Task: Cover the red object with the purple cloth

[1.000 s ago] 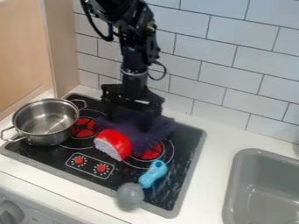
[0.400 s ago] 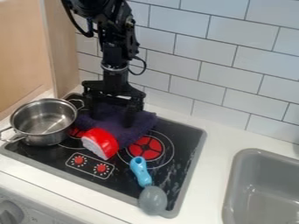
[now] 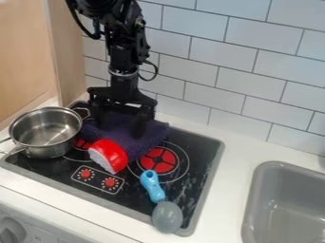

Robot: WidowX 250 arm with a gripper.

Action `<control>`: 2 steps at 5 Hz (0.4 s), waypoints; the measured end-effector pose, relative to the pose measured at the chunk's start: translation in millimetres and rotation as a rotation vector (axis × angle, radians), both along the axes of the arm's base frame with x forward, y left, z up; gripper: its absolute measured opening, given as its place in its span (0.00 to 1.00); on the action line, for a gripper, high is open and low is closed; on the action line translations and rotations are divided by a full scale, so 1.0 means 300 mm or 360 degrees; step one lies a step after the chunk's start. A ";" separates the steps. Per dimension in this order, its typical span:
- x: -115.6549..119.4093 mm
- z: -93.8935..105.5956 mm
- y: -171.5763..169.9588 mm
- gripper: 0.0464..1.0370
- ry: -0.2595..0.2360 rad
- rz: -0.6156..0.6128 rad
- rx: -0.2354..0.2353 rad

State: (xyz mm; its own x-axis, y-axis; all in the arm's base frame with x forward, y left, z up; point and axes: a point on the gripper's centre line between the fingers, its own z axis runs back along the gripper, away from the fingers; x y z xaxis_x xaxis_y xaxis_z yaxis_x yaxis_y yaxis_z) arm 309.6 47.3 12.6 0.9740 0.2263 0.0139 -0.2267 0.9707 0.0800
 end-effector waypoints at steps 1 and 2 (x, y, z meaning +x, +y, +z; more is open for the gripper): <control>0.009 0.054 -0.001 0.96 -0.0060 0.0025 0.0006; 0.026 0.127 0.008 0.96 -0.0146 0.0043 0.0044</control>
State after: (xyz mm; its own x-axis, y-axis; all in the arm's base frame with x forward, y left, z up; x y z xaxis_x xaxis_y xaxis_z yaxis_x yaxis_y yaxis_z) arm 317.5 49.7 50.8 0.9618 0.2507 0.1097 -0.2603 0.9618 0.0843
